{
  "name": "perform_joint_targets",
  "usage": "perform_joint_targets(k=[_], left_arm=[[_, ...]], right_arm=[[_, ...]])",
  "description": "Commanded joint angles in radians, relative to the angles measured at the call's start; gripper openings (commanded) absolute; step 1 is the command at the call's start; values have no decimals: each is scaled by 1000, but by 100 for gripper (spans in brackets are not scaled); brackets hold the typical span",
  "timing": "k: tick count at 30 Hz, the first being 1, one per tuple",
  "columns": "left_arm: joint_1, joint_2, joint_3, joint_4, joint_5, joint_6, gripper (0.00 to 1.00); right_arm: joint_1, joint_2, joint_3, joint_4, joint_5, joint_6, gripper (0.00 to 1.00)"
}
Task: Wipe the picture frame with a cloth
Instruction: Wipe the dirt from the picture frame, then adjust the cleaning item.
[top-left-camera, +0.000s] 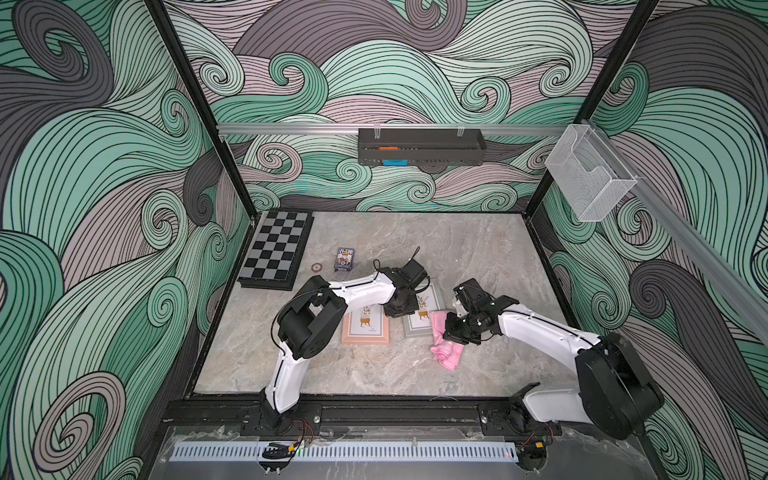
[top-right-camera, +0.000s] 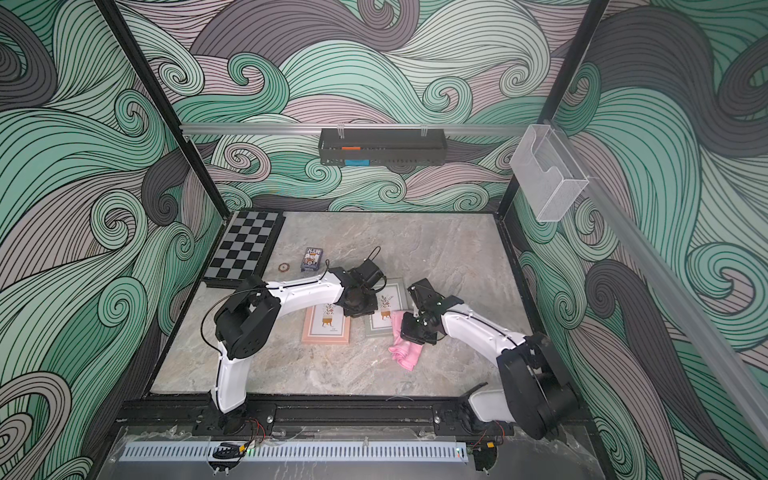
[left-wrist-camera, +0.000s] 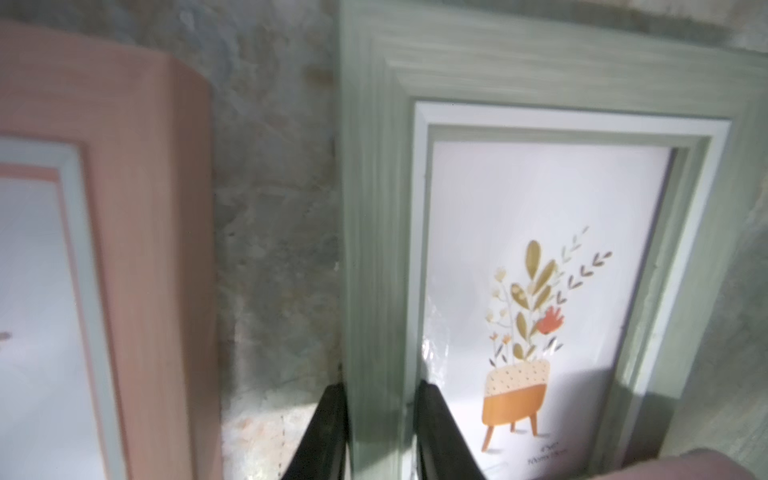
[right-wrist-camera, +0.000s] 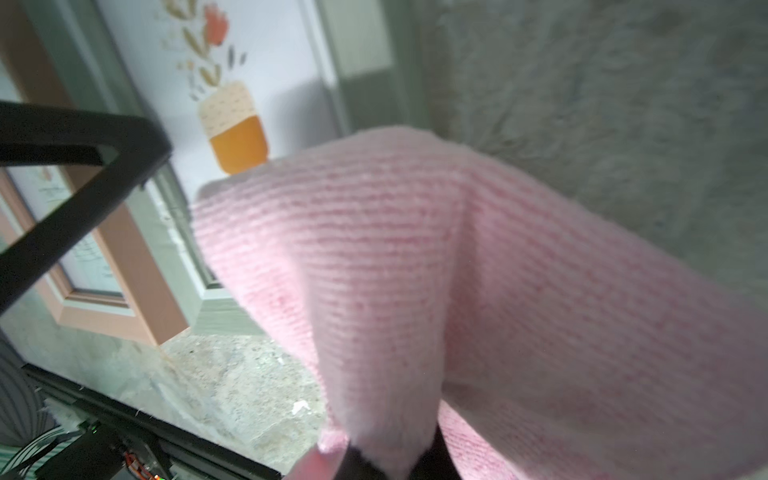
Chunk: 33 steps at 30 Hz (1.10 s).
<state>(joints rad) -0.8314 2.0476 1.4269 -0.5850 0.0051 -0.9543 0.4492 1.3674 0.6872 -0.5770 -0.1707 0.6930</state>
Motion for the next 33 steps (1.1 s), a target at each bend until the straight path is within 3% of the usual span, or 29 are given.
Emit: perform_joint_targets(k=[1,10,13,15,19,20,26,28,33], left_arm=[[-5,74,-72,-90,-7,39,19],[-23,82,5,-79,32,108,19],[-25,69,22,-74,28,120,25],[-25,48,23,-68,15,117,44],[-25,-9,2,-12,41,117,95],[-26,-28,0,-4,50,114,99],[-18,-191,-63,101,141,105,99],[-1,-255,-132,211,259,76,99],[67,-390,-329,513,513,-86,99]], right_arm=[[-36,16,18,-85,90,-40,0],[-77,-113,110,-189,200,-87,0],[-78,-141,155,-207,182,-118,0],[-77,-143,174,-208,152,-144,0],[-78,-144,198,-207,115,-190,0],[-78,-147,203,-206,99,-207,0],[-78,-207,217,-169,-100,-277,0],[-78,-215,220,-165,-156,-295,0],[-78,-196,200,-165,-161,-312,0]])
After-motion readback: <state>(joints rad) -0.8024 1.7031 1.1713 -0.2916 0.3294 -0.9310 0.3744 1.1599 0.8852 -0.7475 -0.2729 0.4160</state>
